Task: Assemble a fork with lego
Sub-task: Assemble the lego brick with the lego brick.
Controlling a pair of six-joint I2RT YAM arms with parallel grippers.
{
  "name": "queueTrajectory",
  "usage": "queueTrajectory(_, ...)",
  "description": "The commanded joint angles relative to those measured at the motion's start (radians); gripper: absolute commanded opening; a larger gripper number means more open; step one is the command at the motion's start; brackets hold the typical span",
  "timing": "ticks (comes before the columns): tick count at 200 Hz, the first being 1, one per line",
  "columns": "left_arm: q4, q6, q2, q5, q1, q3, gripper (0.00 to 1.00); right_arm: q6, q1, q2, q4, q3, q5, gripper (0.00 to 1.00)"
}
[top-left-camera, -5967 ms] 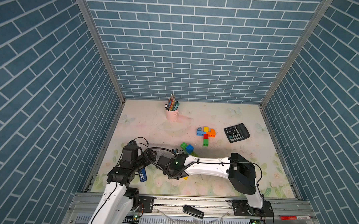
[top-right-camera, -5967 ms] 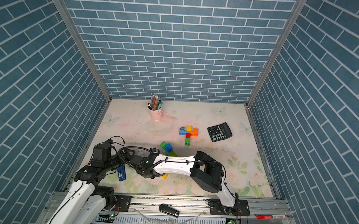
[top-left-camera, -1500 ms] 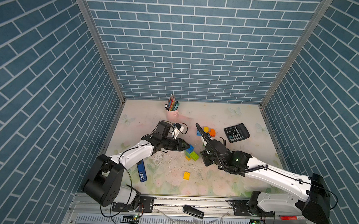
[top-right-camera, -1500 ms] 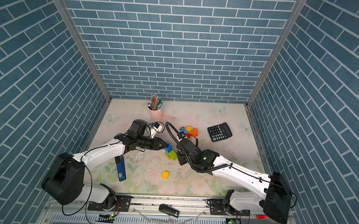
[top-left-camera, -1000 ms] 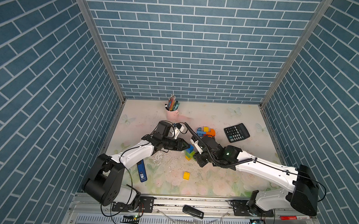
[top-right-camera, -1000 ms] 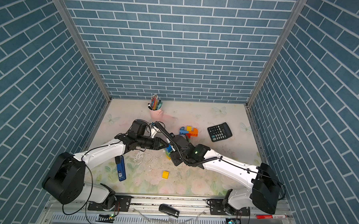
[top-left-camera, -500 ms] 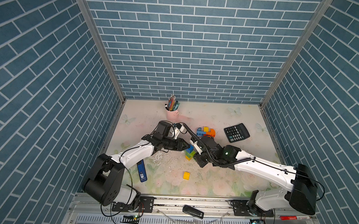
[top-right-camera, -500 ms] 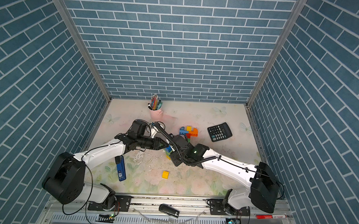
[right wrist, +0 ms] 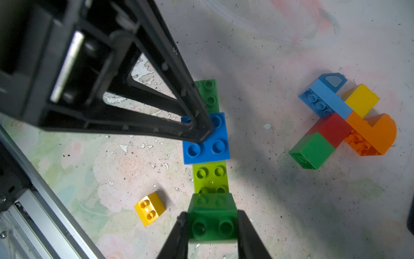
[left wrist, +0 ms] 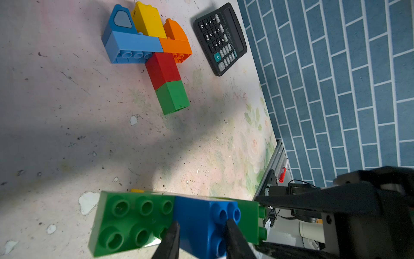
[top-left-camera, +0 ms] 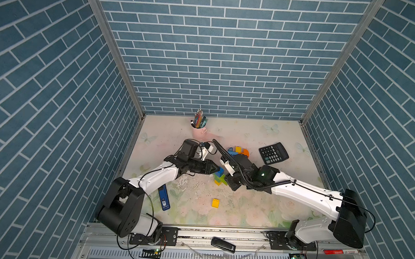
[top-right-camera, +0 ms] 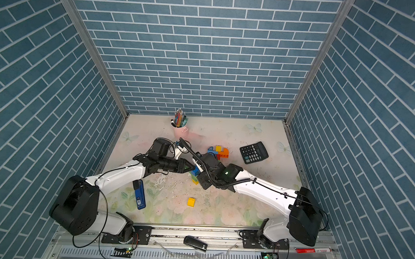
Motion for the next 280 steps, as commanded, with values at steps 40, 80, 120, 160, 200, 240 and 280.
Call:
queueTrajectory(40, -0.030, 0.017, 0.017, -0.020, -0.004, 0.013, 0.35, -0.037, -0.013, 0.037, -0.018, 0.040, -0.026, 0.00)
queueTrajectory(80, -0.034, 0.018, 0.018, -0.020, -0.004, 0.013, 0.35, -0.037, -0.018, 0.046, -0.017, 0.038, -0.031, 0.00)
queueTrajectory(120, -0.037, 0.018, 0.015, -0.019, -0.004, 0.015, 0.35, -0.035, -0.022, 0.052, -0.023, 0.039, -0.036, 0.00)
queueTrajectory(160, -0.038, 0.018, 0.017, -0.020, -0.004, 0.015, 0.35, -0.035, -0.022, 0.067, -0.053, 0.051, -0.040, 0.00)
queueTrajectory(200, -0.038, 0.018, 0.017, -0.018, -0.004, 0.016, 0.35, -0.037, -0.023, 0.085, -0.070, 0.063, -0.041, 0.00)
queueTrajectory(240, -0.042, 0.022, 0.016, -0.020, -0.004, 0.016, 0.35, -0.038, -0.023, 0.097, -0.081, 0.068, -0.042, 0.00)
queueTrajectory(280, -0.043, 0.023, 0.017, -0.020, -0.004, 0.017, 0.35, -0.037, -0.023, 0.098, -0.088, 0.066, -0.043, 0.00)
